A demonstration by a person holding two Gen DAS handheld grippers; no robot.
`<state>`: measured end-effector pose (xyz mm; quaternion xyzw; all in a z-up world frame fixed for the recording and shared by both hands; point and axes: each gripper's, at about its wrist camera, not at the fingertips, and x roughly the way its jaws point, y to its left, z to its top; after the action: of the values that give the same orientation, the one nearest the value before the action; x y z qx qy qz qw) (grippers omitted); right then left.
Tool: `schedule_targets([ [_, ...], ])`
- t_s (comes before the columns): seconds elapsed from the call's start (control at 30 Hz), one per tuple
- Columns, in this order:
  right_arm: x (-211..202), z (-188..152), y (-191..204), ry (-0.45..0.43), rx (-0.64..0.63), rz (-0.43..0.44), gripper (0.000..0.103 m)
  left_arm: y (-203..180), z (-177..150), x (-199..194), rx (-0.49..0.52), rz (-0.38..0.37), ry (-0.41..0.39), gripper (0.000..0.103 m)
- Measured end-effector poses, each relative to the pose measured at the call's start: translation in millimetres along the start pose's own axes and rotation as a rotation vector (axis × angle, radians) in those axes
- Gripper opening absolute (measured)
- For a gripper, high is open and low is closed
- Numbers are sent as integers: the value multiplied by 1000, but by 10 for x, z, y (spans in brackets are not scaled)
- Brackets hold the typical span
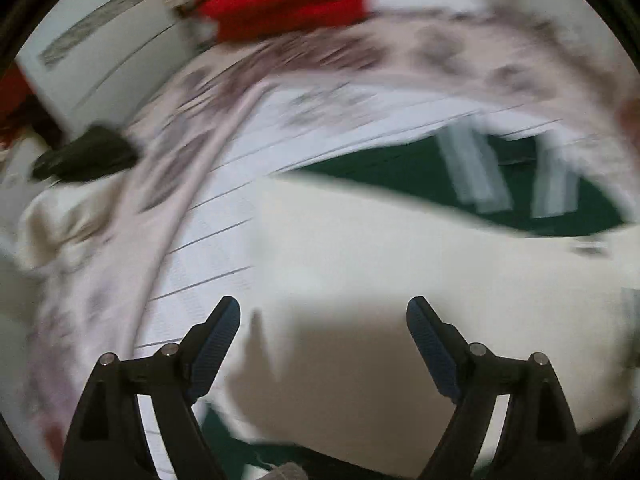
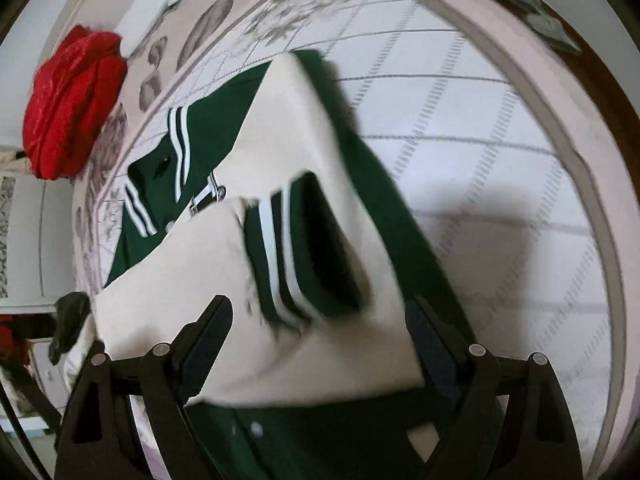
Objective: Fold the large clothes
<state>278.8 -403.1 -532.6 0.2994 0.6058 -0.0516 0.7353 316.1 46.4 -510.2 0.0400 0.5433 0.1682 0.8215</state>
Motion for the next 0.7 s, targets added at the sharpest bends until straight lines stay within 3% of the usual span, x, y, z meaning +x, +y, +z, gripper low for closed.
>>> schedule_targets([
  [0.03, 69, 45, 77, 14, -9, -12, 89, 85, -9, 176, -12, 14, 47, 101],
  [0.1, 303, 110, 183, 57, -33, -58, 84, 184, -15, 534, -66, 6, 128, 103],
  [0.17, 453, 118, 285, 67, -73, -99, 65, 242, -18, 681, -122, -77, 133, 103],
  [0.2, 438, 102, 340, 38, -97, -141, 27, 229, -1, 723, -125, -87, 135, 103],
  [0.23, 401, 86, 388, 15, -125, -181, 13, 216, 15, 736, -122, -94, 133, 103],
  [0.3, 253, 60, 507, -56, -166, -212, 8, 177, 40, 700, -100, -101, 125, 103],
  [0.4, 200, 56, 555, -115, -194, -290, 7, 116, 44, 684, -49, -123, 108, 103],
  [0.5, 558, 148, 447, 49, -170, -310, 8, 119, 60, 660, -26, -119, 117, 103],
  [0.57, 444, 170, 507, 60, -167, -310, 18, 155, 52, 556, -21, -118, 150, 103],
  [0.6, 380, 151, 526, 73, -164, -298, 30, 163, 41, 481, -13, -133, 153, 103],
  [0.63, 270, 85, 524, 92, -153, -259, 44, 163, -27, 358, -1, -143, 152, 103],
  [0.7, 43, -136, 486, 120, -124, -168, 55, 192, -249, 50, 32, -173, 142, 103],
])
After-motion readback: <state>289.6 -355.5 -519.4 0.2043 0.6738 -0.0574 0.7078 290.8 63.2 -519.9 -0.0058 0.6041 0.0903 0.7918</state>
